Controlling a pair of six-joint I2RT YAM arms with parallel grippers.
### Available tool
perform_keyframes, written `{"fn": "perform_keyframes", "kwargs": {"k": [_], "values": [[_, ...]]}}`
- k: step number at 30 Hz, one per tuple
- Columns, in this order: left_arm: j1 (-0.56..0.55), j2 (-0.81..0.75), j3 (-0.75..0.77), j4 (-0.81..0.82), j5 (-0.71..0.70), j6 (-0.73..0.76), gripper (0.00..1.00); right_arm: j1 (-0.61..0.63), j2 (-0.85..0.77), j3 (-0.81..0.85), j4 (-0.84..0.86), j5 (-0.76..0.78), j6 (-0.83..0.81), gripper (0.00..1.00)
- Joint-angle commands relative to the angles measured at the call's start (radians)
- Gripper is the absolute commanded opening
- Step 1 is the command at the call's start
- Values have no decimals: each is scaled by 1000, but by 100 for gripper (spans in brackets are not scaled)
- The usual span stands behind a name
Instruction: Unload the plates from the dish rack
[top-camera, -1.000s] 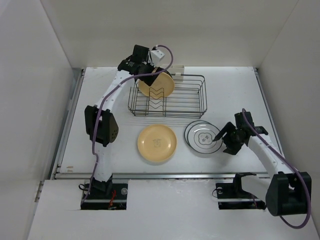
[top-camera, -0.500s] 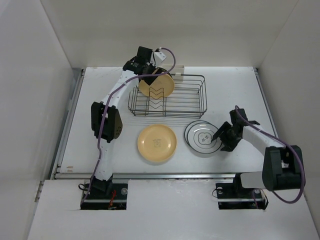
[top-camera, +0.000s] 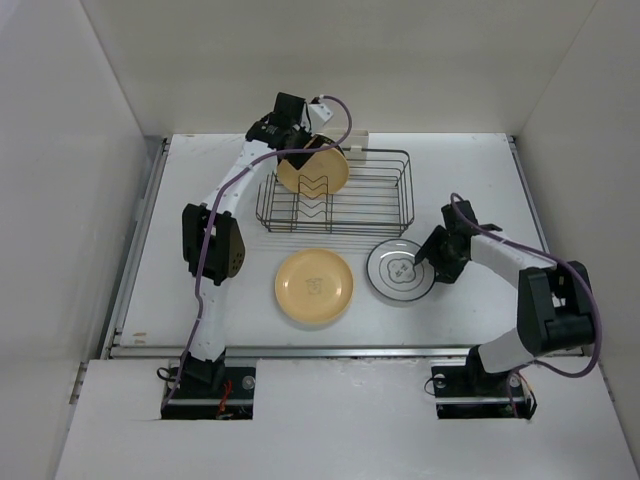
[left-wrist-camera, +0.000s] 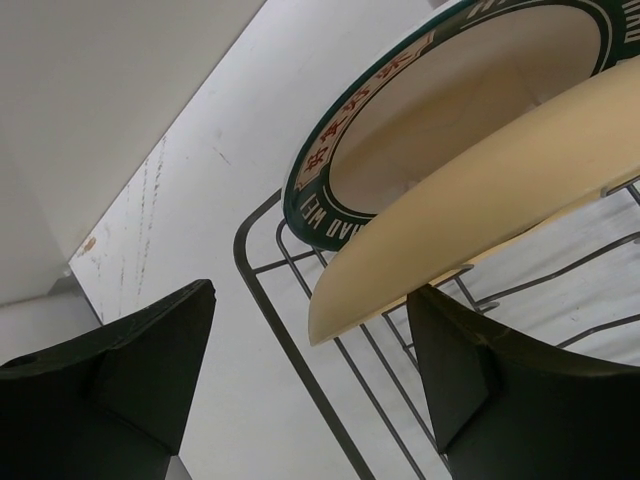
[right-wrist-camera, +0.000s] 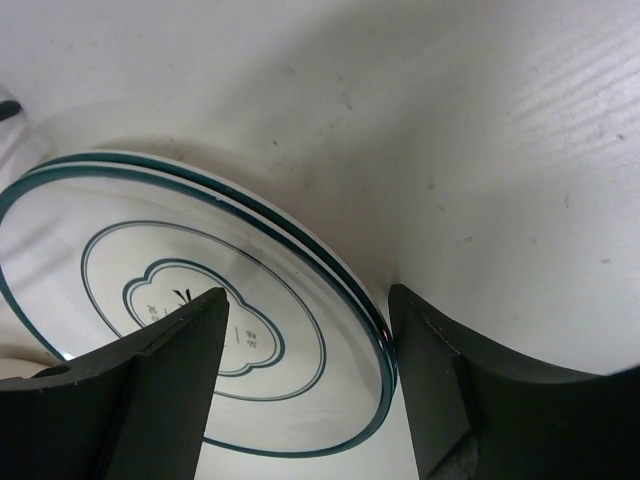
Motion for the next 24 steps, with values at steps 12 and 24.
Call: {"fn": "perform_keyframes", "kwargs": {"k": [12,24], "values": [[-2,-10,61,-8,79,18,31,28,-117,83,-48,117,-46,74],[-2,-103,5,78,-105,-2,2,55,-143,83,-68,153,-73,74]]}}
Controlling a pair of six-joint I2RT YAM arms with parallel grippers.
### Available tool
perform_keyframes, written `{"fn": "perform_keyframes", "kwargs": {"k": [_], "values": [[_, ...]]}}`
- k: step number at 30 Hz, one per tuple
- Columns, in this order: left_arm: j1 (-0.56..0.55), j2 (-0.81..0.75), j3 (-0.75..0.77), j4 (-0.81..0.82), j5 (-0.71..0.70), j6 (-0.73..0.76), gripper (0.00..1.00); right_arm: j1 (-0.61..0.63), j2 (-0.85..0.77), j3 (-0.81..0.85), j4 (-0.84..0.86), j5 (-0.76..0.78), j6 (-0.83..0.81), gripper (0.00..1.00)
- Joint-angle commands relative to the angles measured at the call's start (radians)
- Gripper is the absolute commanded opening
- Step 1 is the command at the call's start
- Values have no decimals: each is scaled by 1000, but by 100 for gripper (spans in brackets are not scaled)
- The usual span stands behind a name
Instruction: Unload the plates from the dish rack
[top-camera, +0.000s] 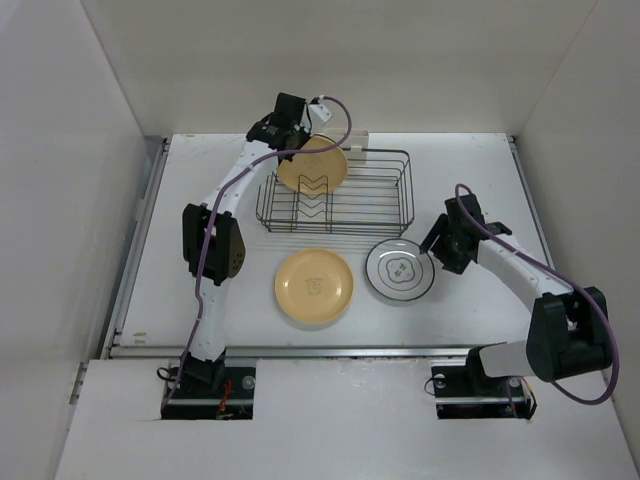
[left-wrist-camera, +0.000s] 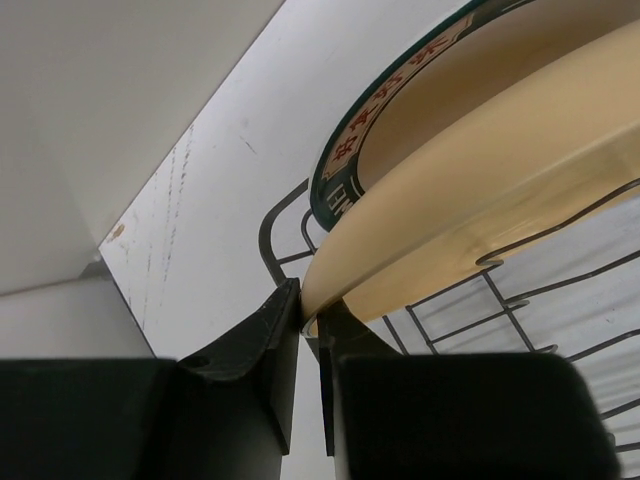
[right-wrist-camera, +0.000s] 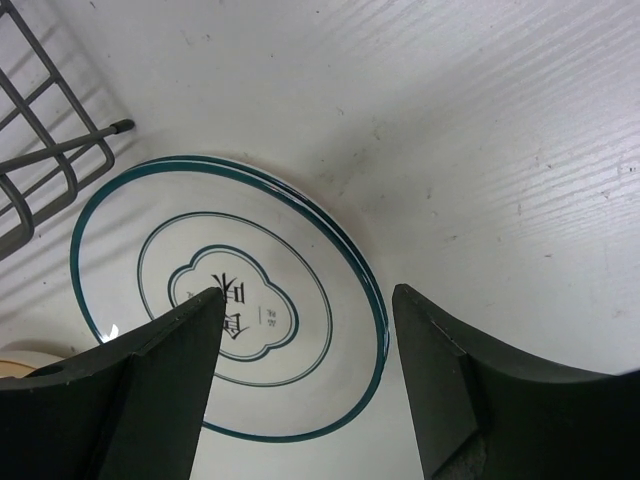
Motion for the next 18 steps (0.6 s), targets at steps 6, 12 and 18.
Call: {"fn": "perform_keyframes", "kwargs": {"k": [6,12,18], "values": [[-2,-121,73,61,-84,-79,0,18,-14,46,-21,26,-27,74],[-2,-173,107,51,-119,-140,0,18,-43,55,-21,26,-46,74],[7,-206,127,21,-110,-116,0,18,-43,37,-21,36,-46,74]]}}
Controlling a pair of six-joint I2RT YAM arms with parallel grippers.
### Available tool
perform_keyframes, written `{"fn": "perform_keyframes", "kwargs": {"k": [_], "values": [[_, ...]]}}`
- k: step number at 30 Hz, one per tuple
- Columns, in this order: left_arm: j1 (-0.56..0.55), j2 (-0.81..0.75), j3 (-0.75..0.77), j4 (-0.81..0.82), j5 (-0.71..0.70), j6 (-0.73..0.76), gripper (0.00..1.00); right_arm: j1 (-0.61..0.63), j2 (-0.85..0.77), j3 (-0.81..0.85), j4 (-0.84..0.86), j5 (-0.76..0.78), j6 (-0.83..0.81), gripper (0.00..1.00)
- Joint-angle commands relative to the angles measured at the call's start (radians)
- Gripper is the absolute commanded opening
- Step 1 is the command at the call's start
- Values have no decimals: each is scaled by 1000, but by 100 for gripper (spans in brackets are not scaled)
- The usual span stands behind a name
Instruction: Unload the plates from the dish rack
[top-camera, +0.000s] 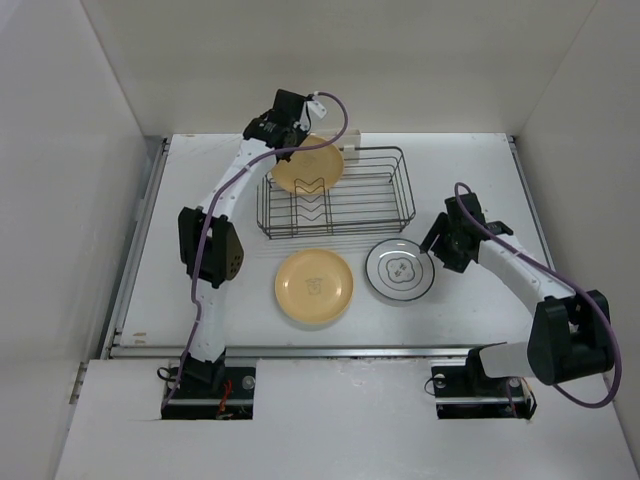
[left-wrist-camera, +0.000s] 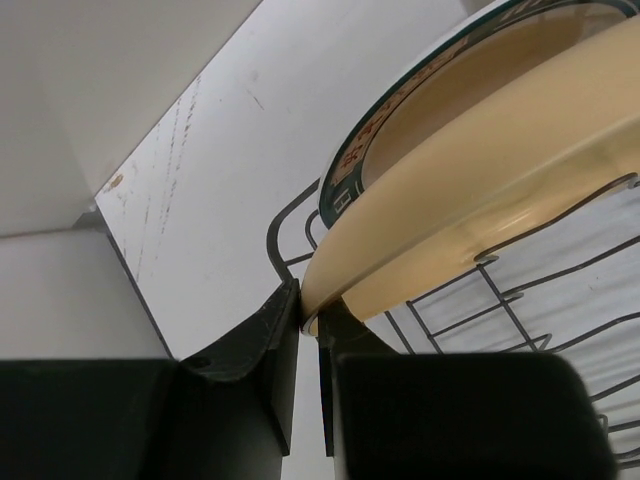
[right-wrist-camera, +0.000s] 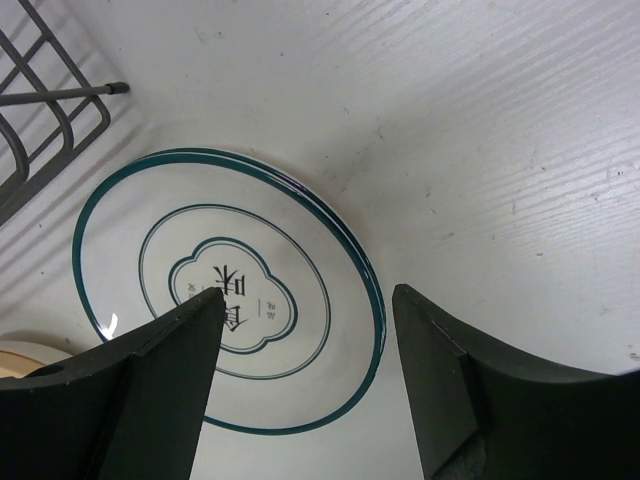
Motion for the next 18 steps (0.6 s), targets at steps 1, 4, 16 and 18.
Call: {"fn": "perform_keyframes", "kwargs": {"k": [1,4,16,18], "values": [[13,-183,101,108,-38,-19,0,8,-27,24,-2,25,-14,74],[13,-192,87,133,-38,6,0,8,-36,24,-2,25,-14,74],[32,-138,0,262,-36,-23,0,18,-73,14,23,25,-75,75],[55,-138,0,207,66,-98,0,28,-113,24,56,-17,-147,80]]}}
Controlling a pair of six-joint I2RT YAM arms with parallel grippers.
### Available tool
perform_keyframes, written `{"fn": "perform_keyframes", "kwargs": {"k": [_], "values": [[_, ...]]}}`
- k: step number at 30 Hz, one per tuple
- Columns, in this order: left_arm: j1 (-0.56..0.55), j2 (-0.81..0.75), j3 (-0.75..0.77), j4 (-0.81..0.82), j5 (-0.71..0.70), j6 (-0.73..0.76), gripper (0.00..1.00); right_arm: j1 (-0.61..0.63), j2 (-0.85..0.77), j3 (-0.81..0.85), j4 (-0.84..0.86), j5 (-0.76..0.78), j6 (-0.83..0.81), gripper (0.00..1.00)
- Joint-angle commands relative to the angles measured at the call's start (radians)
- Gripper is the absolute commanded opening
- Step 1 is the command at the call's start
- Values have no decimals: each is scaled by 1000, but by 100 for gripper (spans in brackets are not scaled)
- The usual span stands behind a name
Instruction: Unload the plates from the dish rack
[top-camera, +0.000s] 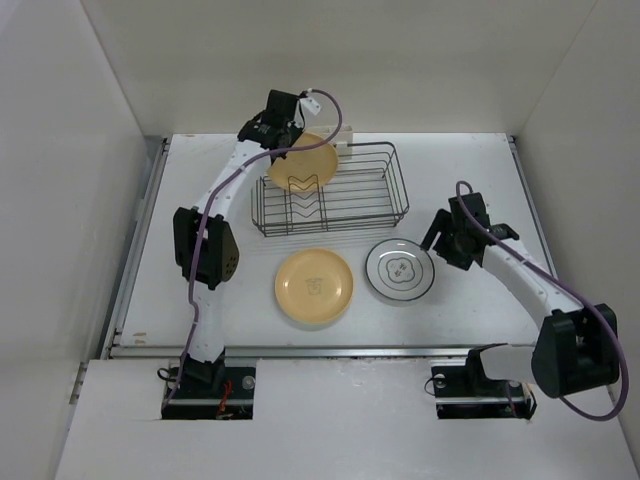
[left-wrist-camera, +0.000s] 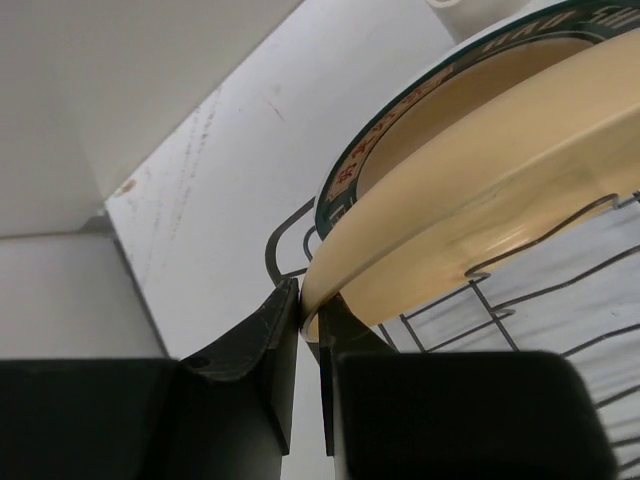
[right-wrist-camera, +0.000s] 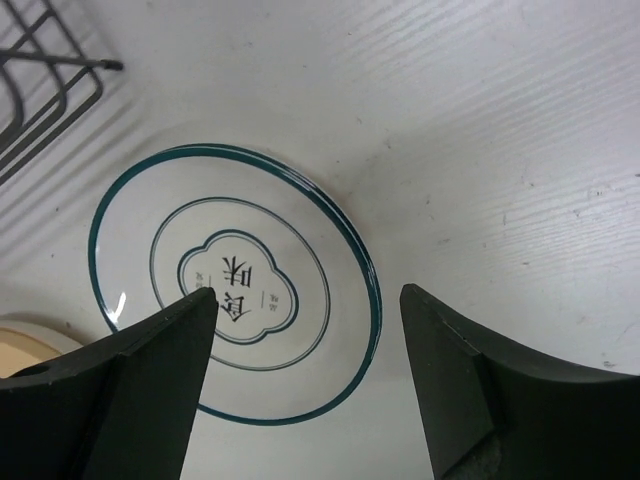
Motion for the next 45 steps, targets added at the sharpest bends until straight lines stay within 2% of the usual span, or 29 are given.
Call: {"fn": "perform_keyframes", "kwargs": {"k": [1,5,8,12,13,16,20,22,25,28,29,30,34,35,39,44,45], "values": [[53,-100,72,87,130,-143,0,25,-79,24,75,-43,-118,81],[111,-79,81,35,291,-220,0,35,-102,95,183,-86,-198,88],[122,-69,90,24,336,-246,0,35,-14,184,244,-98,-238,89],[142,-69,90,65,336,-298,0,35,221,358,281,-107,-271,88],[142,-69,90,84,336,-310,0,35,320,443,266,-98,-272,87],[162,-81,80,122,326,-349,0,44,424,558,255,-72,-281,85],[162,-104,11,133,336,-326,0,44,520,593,286,-61,-281,85],[153,-104,-12,142,313,-301,0,44,588,637,286,-61,-281,78],[128,-104,-32,142,261,-257,0,64,643,674,275,-61,-281,57],[104,-104,-57,151,234,-188,0,91,663,688,264,-28,-290,21],[91,-104,-57,151,219,-177,0,91,663,688,264,-9,-290,3],[81,-114,-69,151,208,-177,0,116,663,677,264,24,-290,0],[59,-114,-78,142,165,-117,0,159,608,605,286,64,-290,0],[59,-114,-78,142,155,-117,8,168,597,590,286,75,-290,0],[50,-80,-78,132,144,-94,24,199,574,542,307,86,-281,0],[50,-25,-8,78,135,-94,25,219,574,542,298,106,-281,0],[50,-11,1,69,135,-85,22,219,574,542,298,106,-281,0]]}}
